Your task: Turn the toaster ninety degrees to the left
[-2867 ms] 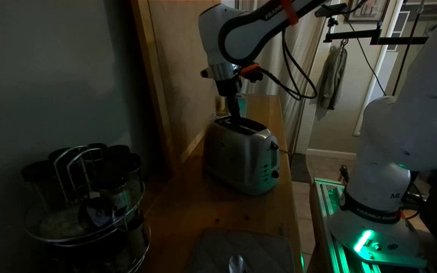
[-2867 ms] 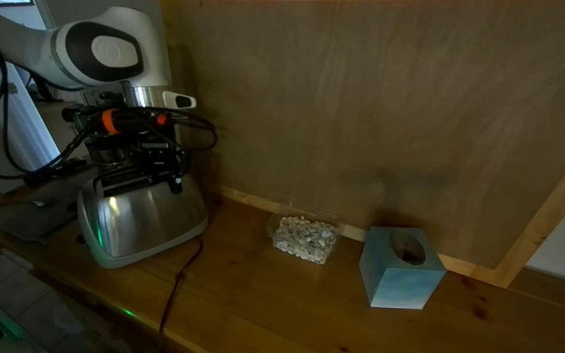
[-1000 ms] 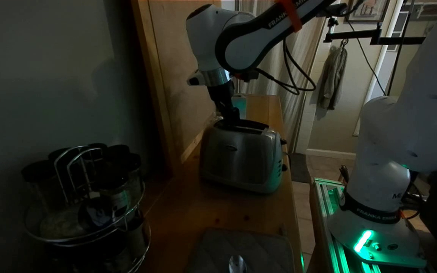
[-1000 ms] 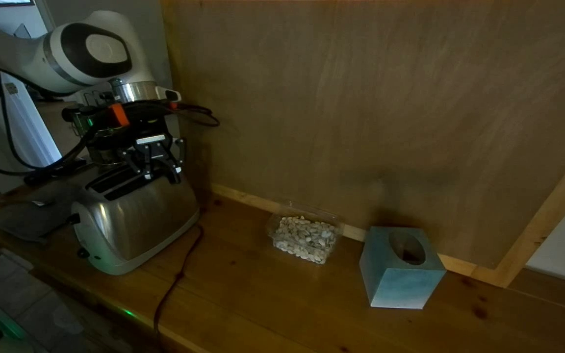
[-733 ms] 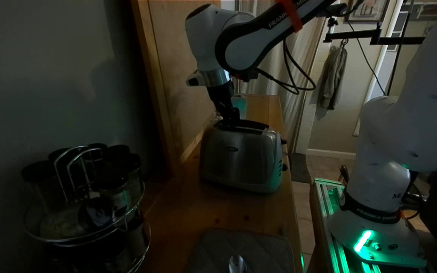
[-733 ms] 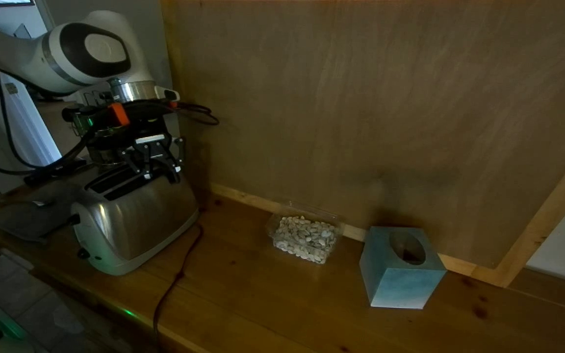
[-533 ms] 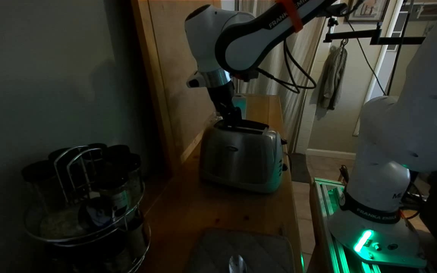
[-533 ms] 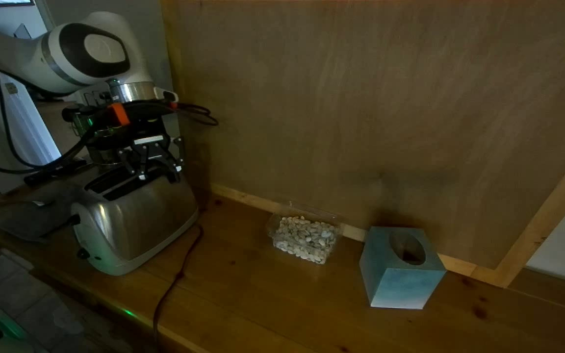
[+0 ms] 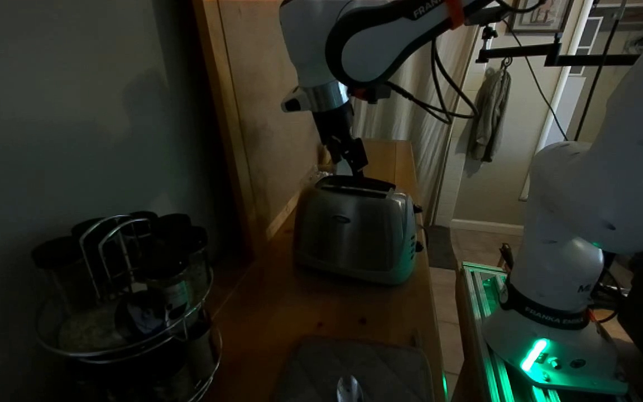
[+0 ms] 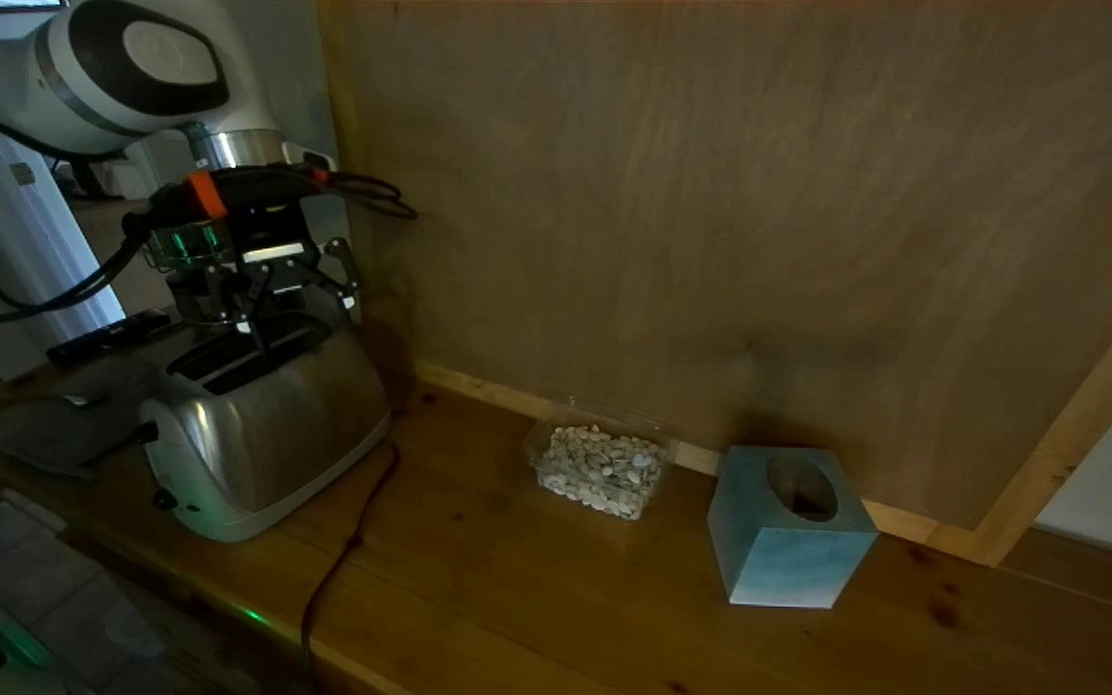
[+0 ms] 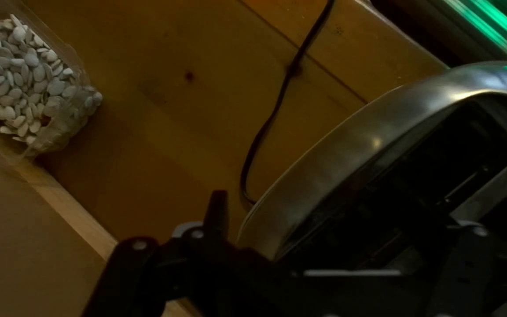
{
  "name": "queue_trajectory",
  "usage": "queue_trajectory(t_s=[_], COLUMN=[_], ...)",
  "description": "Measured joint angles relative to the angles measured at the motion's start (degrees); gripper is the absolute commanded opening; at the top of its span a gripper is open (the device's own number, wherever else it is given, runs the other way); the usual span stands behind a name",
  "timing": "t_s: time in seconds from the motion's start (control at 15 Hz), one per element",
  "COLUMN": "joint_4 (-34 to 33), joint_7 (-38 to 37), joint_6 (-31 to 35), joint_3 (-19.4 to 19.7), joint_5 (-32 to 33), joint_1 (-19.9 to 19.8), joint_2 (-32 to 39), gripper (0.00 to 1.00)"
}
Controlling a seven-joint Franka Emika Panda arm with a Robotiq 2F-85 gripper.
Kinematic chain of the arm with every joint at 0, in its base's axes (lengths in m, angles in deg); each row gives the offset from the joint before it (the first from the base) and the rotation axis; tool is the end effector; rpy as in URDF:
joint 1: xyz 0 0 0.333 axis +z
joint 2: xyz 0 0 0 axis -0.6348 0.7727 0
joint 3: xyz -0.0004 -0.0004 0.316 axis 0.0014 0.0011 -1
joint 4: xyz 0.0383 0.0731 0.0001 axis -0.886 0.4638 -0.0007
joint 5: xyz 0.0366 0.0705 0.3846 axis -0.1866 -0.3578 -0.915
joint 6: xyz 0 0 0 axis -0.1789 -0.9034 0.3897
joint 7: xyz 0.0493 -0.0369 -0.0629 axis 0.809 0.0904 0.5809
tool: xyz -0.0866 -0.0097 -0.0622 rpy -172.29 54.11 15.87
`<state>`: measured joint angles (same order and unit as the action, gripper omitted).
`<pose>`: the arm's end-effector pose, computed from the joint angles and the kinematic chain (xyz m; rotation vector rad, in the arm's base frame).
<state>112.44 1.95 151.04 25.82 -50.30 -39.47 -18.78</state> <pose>0.4222 -0.0544 0.4388 2.6174 1.0260 -0.4289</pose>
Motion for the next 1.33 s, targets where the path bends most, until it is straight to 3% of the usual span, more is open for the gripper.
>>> queue_trajectory(t_s=[0.4,0.93,1.33], joint_4=[0.0,0.0,0.0], joint_7=[-5.6,-13.2,-22.5], joint_6=[-0.3,-1.8,-2.5], joint_3=[1.1,2.7,2.6], joint_5=[-1.9,-12.4,-13.5], joint_1=[-0.2,-0.2,-0.3], joint_2=[-4.1,-10.2,-10.8], gripper=[1.0,1.0,1.0])
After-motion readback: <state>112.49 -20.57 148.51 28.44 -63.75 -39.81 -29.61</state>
